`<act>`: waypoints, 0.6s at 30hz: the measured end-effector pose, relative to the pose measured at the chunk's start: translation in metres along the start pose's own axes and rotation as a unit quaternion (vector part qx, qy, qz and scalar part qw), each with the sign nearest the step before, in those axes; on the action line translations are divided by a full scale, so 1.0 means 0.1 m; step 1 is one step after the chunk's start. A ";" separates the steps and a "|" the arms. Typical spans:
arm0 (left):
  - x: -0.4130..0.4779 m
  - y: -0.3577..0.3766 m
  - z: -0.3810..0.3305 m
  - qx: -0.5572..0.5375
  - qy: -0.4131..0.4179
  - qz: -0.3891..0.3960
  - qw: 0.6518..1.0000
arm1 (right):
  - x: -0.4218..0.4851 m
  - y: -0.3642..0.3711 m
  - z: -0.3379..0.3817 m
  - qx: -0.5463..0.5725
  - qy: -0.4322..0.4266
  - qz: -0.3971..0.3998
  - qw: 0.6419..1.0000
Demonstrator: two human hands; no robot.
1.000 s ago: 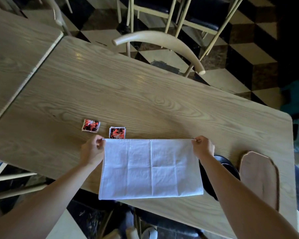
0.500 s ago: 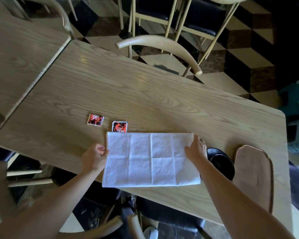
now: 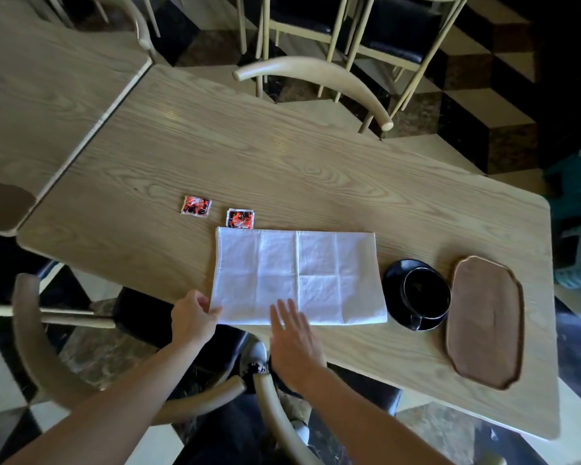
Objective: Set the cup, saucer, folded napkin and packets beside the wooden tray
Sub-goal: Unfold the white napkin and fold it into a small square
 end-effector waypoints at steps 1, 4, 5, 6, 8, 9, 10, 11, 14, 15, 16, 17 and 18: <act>-0.02 0.01 0.04 -0.032 -0.018 0.003 0.999 | -0.02 0.11 0.13 -0.008 -0.022 0.014 1.000; -0.09 0.12 0.19 -0.200 -0.123 0.041 0.971 | -0.01 0.26 0.41 -0.023 -0.057 0.040 0.997; -0.10 0.16 0.21 -0.241 -0.149 0.057 0.957 | 0.02 0.27 0.48 -0.029 -0.064 0.043 0.997; -0.09 0.22 0.22 -0.274 -0.165 0.076 0.944 | 0.06 0.29 0.54 -0.034 -0.070 0.045 0.996; -0.05 0.29 0.20 -0.315 -0.177 0.102 0.927 | 0.16 0.34 0.63 -0.042 -0.071 0.045 0.996; -0.04 0.28 0.16 -0.327 -0.176 0.103 0.923 | 0.22 0.35 0.67 -0.043 -0.068 0.043 0.996; 0.00 0.26 0.14 -0.340 -0.175 0.097 0.919 | 0.28 0.35 0.71 -0.043 -0.063 0.040 0.996; 0.05 0.22 0.10 -0.346 -0.170 0.083 0.919 | 0.34 0.34 0.73 -0.042 -0.058 0.037 0.997; 0.20 0.06 -0.03 -0.352 -0.140 0.037 0.925 | 0.49 0.31 0.71 -0.021 -0.039 0.033 0.998; 0.25 0.02 -0.05 -0.345 -0.132 0.026 0.929 | 0.51 0.32 0.68 -0.012 -0.034 0.030 0.999; 0.30 -0.01 -0.04 -0.338 -0.127 0.019 0.932 | 0.51 0.33 0.63 -0.010 -0.031 0.024 0.999; 0.34 -0.03 -0.03 -0.325 -0.124 0.016 0.938 | 0.49 0.33 0.58 -0.015 -0.030 0.017 0.999; 0.37 -0.03 0.01 -0.313 -0.123 0.016 0.942 | 0.45 0.35 0.51 -0.024 -0.028 0.012 0.999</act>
Point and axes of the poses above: each hand's wrist, its own x-axis towards the middle knuckle, its own y-axis out of the palm, z = x × y, the point moved 9 cm from there along x, towards the middle knuckle, and after that the axes turned 9 degrees about x, right-handed, at the moved point
